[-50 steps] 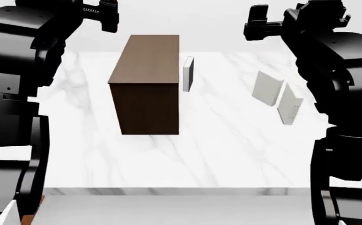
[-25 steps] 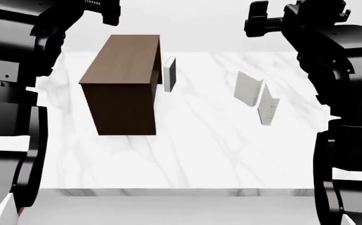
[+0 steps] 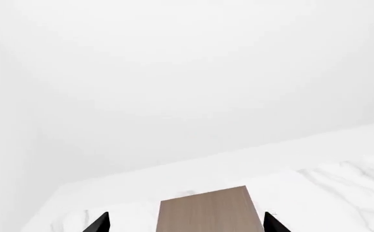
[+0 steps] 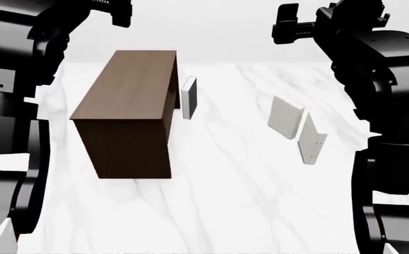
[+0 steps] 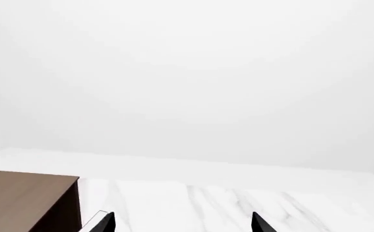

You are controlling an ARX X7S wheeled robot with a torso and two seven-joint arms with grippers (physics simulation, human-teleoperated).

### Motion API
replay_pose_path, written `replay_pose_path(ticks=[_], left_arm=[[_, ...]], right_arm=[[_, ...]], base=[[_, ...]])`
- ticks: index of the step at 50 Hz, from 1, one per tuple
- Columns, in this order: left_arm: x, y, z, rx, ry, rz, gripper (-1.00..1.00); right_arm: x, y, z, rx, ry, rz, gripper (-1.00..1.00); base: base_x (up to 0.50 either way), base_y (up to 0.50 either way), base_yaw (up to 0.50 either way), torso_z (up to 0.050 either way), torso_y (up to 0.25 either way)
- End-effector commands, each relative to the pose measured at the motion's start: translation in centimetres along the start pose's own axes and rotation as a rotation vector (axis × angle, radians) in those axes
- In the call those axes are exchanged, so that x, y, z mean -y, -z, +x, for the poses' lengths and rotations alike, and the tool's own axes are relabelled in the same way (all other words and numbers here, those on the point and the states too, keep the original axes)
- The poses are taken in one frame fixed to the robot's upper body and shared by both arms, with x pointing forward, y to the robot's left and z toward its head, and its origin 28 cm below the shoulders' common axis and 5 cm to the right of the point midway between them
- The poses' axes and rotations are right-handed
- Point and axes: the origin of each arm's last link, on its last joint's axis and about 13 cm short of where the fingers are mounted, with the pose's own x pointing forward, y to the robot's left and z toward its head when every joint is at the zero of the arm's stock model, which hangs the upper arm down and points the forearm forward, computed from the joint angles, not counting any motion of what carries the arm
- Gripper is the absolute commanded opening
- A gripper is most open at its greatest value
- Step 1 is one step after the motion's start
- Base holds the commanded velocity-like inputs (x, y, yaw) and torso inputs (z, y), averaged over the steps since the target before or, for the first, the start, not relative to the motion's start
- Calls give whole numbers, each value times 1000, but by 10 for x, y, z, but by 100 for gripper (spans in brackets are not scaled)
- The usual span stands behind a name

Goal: Pick up the book on the right and place it under the cabinet shelf.

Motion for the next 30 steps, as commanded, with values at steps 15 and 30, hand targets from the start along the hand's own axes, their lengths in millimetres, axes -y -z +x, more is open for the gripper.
replay_pose_path(ticks=[15,30], left_arm=[[-3,-2,0,11,-12,-1,100],[-5,0,1,10,-16,0,100]], right_arm=[[-2,2,2,-4,-12,12,100],[-7,2,4,-12,-32,-5,100]], base=[[345,-106,0,0,1],[344,-121,0,0,1]])
